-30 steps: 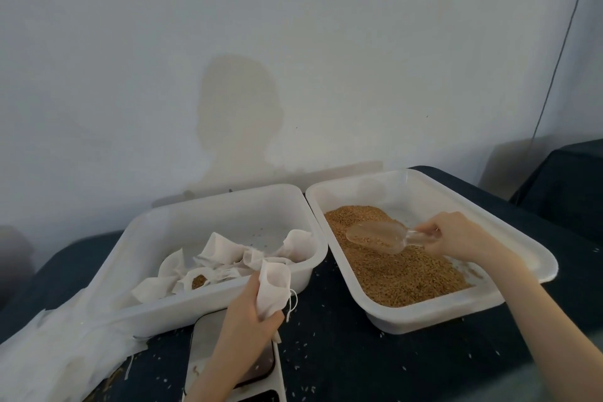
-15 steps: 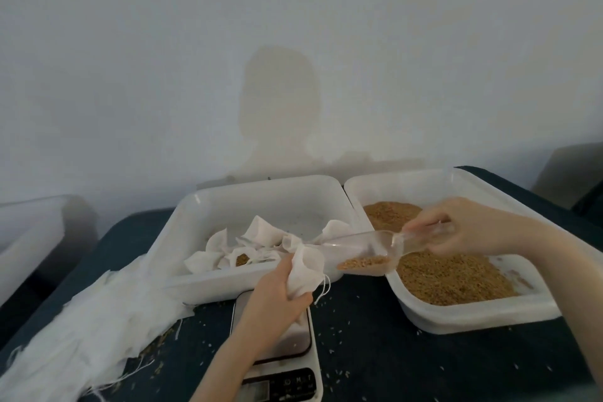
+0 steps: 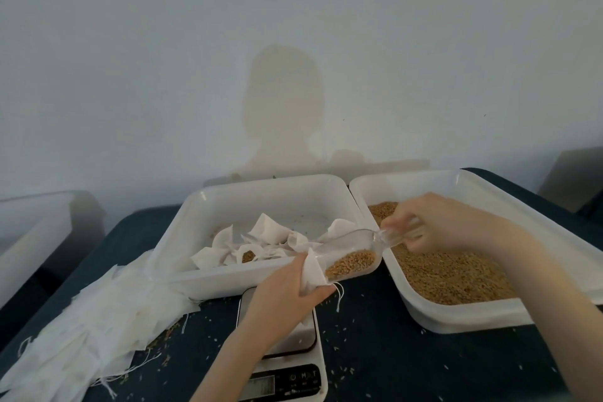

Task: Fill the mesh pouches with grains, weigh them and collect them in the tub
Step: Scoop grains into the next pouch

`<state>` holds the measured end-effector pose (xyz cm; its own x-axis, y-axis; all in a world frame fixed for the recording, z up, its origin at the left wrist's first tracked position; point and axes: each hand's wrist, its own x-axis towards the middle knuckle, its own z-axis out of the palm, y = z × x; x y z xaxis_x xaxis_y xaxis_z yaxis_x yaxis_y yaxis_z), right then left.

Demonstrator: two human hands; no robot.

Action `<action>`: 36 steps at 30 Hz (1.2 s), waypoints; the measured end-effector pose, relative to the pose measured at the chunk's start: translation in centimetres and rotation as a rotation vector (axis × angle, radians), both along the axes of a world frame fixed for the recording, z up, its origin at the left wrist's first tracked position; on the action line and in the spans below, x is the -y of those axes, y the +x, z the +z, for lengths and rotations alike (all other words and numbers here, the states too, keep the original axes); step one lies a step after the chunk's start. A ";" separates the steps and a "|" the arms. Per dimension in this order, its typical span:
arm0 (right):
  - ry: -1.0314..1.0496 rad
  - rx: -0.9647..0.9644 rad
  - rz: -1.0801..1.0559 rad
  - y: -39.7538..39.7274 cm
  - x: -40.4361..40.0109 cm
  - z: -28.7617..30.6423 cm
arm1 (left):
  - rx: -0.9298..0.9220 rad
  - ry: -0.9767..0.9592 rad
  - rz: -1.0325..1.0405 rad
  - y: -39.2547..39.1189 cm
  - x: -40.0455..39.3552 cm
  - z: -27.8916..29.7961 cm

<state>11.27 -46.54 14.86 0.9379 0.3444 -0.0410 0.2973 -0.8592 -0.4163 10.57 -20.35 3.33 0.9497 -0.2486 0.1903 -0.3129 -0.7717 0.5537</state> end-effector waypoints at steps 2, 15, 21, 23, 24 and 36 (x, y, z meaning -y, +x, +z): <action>-0.159 0.142 0.006 0.2 -0.9 0.4 | 0.001 0.003 0.028 0.2 0.2 -0.1; -0.728 1.000 0.040 0.5 -9.1 0.9 | -0.005 -0.194 0.247 0.8 2.0 -1.7; -0.732 1.185 0.037 0.1 -9.8 1.0 | -0.022 -0.227 0.273 0.6 2.0 -1.7; -0.752 1.160 -0.025 0.2 -9.1 1.0 | -0.049 -0.252 0.264 0.8 1.8 -1.7; -0.763 1.130 -0.049 0.2 -8.7 0.8 | -0.070 -0.273 0.256 1.1 1.7 -1.7; -0.516 0.454 -0.432 1.5 0.3 -2.8 | 0.103 -0.249 0.049 0.7 -0.7 -2.1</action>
<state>12.78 -46.80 12.05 0.9471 -0.0102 0.3207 -0.0599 -0.9876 0.1454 11.29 -19.66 1.22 0.9320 -0.1363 0.3357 -0.3429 -0.6313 0.6956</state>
